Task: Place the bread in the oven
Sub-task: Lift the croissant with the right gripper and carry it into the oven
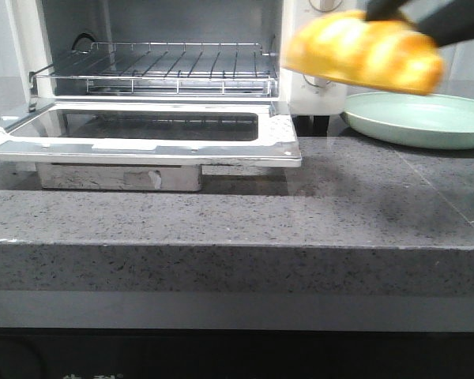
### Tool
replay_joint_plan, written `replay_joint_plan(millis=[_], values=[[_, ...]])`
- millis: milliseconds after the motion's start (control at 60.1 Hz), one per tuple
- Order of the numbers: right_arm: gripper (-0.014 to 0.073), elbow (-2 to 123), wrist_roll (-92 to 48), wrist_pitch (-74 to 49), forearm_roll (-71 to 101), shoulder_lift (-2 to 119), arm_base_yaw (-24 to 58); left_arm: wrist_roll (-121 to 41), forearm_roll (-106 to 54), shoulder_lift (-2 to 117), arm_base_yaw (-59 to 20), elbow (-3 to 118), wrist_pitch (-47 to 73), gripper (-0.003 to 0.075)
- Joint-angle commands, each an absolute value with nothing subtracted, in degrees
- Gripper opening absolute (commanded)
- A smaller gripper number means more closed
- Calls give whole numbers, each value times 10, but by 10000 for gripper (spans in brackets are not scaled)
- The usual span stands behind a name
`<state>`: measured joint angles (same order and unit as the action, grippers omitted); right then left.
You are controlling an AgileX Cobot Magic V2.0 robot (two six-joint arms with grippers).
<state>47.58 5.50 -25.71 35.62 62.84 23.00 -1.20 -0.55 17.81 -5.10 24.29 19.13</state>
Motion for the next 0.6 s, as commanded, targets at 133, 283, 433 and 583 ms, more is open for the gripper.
replay_joint_plan(millis=[133, 283, 433, 583], values=[[-13, 556, 46, -109, 378, 718, 314, -8, -6, 181, -50, 258, 149, -20], [-13, 659, 46, -101, 378, 812, 313, -8, -6, 181, -50, 258, 149, -20], [-13, 761, 46, -94, 378, 905, 313, -8, -6, 181, -50, 258, 149, -20], [-13, 827, 46, -86, 378, 969, 313, -8, -6, 181, -50, 258, 149, -20]])
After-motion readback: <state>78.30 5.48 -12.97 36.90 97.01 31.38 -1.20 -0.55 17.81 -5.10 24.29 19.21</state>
